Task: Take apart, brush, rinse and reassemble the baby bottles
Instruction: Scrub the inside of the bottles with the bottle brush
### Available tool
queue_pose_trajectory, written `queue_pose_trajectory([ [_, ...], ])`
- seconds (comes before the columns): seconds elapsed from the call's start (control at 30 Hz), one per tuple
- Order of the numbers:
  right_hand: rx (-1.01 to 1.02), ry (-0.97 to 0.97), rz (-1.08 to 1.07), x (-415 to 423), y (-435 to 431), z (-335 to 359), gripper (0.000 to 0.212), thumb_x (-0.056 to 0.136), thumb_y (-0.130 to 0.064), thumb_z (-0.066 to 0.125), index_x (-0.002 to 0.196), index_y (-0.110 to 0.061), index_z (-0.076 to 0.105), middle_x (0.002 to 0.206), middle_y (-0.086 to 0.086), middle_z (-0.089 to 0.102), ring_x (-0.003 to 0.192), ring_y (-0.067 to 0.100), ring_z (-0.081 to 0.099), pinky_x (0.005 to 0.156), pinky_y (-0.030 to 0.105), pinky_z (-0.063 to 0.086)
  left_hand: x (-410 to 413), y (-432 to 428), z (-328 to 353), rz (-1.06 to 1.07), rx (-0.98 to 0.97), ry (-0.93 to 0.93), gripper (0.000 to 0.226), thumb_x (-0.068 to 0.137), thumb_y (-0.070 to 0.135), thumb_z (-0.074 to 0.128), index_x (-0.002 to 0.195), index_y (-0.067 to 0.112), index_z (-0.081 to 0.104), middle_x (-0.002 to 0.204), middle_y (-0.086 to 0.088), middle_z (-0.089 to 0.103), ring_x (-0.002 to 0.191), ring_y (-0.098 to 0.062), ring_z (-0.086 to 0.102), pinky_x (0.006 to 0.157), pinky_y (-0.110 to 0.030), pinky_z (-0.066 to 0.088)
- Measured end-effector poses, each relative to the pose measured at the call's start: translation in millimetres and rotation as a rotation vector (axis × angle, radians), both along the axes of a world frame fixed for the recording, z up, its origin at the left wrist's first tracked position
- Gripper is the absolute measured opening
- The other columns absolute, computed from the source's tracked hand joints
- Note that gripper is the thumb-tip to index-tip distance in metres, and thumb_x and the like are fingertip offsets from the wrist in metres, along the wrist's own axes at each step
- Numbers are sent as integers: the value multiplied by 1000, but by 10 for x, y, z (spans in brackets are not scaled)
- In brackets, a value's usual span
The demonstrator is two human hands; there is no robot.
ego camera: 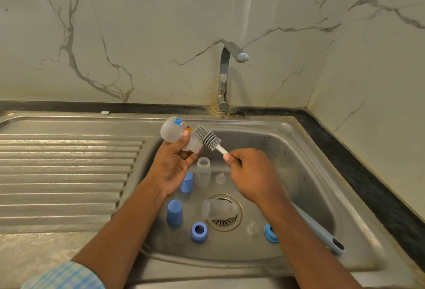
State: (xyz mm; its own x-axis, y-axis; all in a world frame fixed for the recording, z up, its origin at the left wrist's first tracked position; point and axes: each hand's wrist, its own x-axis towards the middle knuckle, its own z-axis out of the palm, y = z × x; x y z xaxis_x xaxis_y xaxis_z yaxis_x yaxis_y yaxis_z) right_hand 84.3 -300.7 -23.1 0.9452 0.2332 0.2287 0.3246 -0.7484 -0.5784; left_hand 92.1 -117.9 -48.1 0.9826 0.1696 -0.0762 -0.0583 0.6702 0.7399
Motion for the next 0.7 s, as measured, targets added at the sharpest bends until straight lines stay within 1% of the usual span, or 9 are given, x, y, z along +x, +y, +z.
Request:
queue_pose_trajectory([
  [0.13, 24, -1, -31, 40, -21, 4, 49, 101, -37, 45, 54, -28, 38, 57, 3, 59, 57, 26, 54, 55, 40, 45, -20, -27, 16, -32, -37, -31, 37, 81, 15, 62, 117, 5, 58, 106, -13, 74, 100, -25, 72, 91, -39, 57],
  [0.2, 22, 3, -34, 60, -40, -14, 48, 101, -37, 45, 54, -29, 37, 56, 3, 57, 57, 28, 54, 56, 41, 45, -34, -29, 19, -44, -61, -38, 43, 77, 15, 70, 117, 3, 57, 105, -14, 75, 99, -27, 73, 91, -42, 57],
  [0.27, 16, 18, -27, 74, -63, -23, 48, 101, -36, 46, 54, -28, 37, 54, 1, 54, 55, 25, 51, 56, 41, 44, -41, -28, 25, -53, -80, -52, 74, 57, 21, 94, 119, 2, 57, 111, -18, 73, 103, -30, 72, 90, -43, 58],
  [0.3, 13, 27, -22, 71, -70, -21, 48, 101, -36, 45, 55, -28, 38, 54, 0, 54, 54, 24, 51, 56, 41, 44, -40, -19, 21, -50, -85, -49, 88, 45, 23, 99, 120, 1, 57, 115, -19, 71, 105, -31, 71, 89, -43, 58],
  [0.33, 11, 32, -16, 63, -72, -15, 47, 101, -36, 45, 55, -28, 39, 54, 0, 55, 54, 24, 53, 56, 41, 45, -38, -9, 24, -38, -92, -48, 91, 44, 22, 100, 122, 1, 57, 120, -21, 69, 106, -32, 70, 87, -43, 59],
  [0.43, 5, 26, -1, 9, -38, 26, 46, 101, -37, 45, 57, -27, 42, 58, 3, 60, 56, 24, 56, 55, 40, 46, -20, 11, 30, 56, -118, -46, 60, 75, 11, 71, 132, 7, 51, 132, -19, 62, 106, -30, 69, 81, -42, 61],
  [0.53, 11, 30, -16, 15, -14, 12, 46, 101, -38, 44, 57, -27, 42, 59, 3, 61, 58, 26, 58, 56, 41, 47, -21, -19, 21, 73, -102, -79, 48, 84, 5, 58, 130, 16, 51, 126, -15, 63, 106, -30, 68, 82, -43, 61],
  [0.6, 14, 31, -40, 43, -38, -21, 47, 101, -37, 44, 55, -28, 40, 58, 3, 60, 56, 26, 55, 57, 42, 47, -52, -69, 15, 40, -78, -68, 53, 82, 7, 60, 133, 15, 50, 127, -17, 63, 104, -31, 70, 84, -44, 60],
  [0.7, 20, 33, -73, 72, -91, -45, 48, 101, -35, 47, 54, -25, 39, 53, -1, 51, 52, 21, 46, 52, 36, 38, -65, -105, -14, -4, -17, -31, 65, 81, 17, 64, 143, 12, 44, 133, -20, 61, 112, -35, 67, 89, -48, 58],
])
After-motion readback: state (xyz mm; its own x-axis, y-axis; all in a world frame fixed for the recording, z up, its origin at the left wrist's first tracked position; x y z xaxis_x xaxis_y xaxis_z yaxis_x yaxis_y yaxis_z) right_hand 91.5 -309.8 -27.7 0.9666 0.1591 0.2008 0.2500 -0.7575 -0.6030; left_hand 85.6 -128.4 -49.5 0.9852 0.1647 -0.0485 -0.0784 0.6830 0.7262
